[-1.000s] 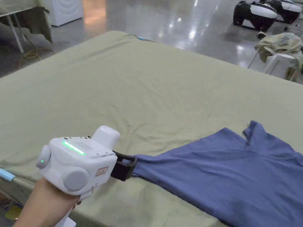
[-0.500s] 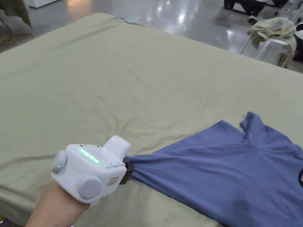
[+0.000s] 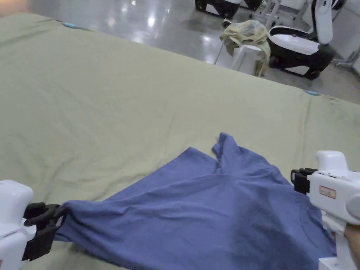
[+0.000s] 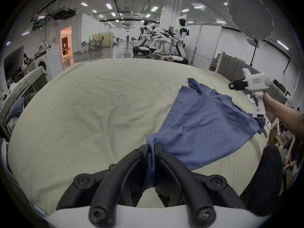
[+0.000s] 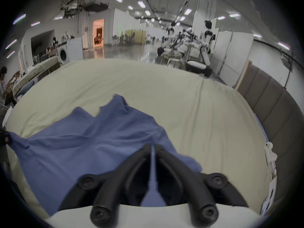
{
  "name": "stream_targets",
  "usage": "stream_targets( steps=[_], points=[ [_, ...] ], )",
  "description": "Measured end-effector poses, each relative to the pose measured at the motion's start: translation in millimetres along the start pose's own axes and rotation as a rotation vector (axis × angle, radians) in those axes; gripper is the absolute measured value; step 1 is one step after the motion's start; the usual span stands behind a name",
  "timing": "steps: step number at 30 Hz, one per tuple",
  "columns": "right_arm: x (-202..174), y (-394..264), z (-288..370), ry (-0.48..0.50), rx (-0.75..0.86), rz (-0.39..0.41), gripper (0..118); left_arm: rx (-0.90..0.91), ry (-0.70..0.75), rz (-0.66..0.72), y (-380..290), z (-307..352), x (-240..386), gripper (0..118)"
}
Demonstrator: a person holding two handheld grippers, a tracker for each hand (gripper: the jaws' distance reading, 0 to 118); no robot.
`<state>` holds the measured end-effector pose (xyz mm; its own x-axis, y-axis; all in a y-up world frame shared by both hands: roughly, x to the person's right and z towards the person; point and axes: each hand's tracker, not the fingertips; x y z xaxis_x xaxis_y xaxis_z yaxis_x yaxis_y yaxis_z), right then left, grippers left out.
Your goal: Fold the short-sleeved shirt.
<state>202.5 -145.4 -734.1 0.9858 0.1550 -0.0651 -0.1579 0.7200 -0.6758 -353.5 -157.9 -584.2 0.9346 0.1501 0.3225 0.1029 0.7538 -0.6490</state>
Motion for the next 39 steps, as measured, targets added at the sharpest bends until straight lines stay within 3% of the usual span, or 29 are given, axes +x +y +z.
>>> stream_targets(
  steps=[1, 4, 5, 9, 10, 12, 13, 14, 17, 22, 25, 28, 31, 37, 39],
  points=[
    [6, 8, -19, 0.015, -0.021, -0.001, 22, 0.001, 0.001, 0.004, 0, -4, 1, 9],
    [16, 26, -75, 0.074, -0.106, -0.006, 109, -0.021, 0.034, -0.005, 2, -12, 2, 9],
    [16, 30, -90, 0.091, -0.121, -0.008, 115, -0.025, 0.040, -0.004, 5, -12, 8, 9],
    [13, 27, -131, 0.054, -0.188, -0.001, 112, -0.056, 0.053, 0.007, 10, -18, 13, 9],
    [12, 21, -135, 0.054, -0.241, -0.004, 93, -0.061, 0.061, 0.006, 11, -19, 14, 9],
    [15, 13, -126, 0.128, -0.208, -0.092, 68, -0.069, 0.061, 0.003, 13, -22, 17, 9],
    [13, 15, -114, 0.071, -0.173, -0.106, 29, -0.072, 0.064, 0.001, 15, -22, 18, 9],
    [7, 14, -102, 0.079, -0.192, -0.085, 5, -0.074, 0.066, -0.003, 16, -23, 19, 9],
    [-3, 12, -72, 0.109, -0.185, -0.037, 5, -0.073, 0.075, -0.006, 20, -30, 23, 9],
    [6, 39, 7, 0.125, -0.006, -0.102, 5, -0.042, 0.077, 0.018, 39, -32, 25, 9],
    [22, 69, 67, 0.116, 0.102, -0.099, 5, 0.029, 0.051, 0.011, 74, -20, 29, 9],
    [37, 109, 125, 0.078, 0.209, -0.050, 5, 0.124, -0.019, 0.086, 130, -8, 27, 9],
    [55, 149, 175, -0.013, 0.310, -0.012, 5, 0.214, -0.002, 0.063, 192, 4, 35, 9],
    [112, 222, 257, -0.132, 0.515, -0.088, 5, 0.360, 0.091, -0.024, 318, 27, 45, 9],
    [131, 243, 276, -0.125, 0.590, -0.128, 5, 0.406, 0.108, -0.029, 360, 38, 53, 9]
  ],
)
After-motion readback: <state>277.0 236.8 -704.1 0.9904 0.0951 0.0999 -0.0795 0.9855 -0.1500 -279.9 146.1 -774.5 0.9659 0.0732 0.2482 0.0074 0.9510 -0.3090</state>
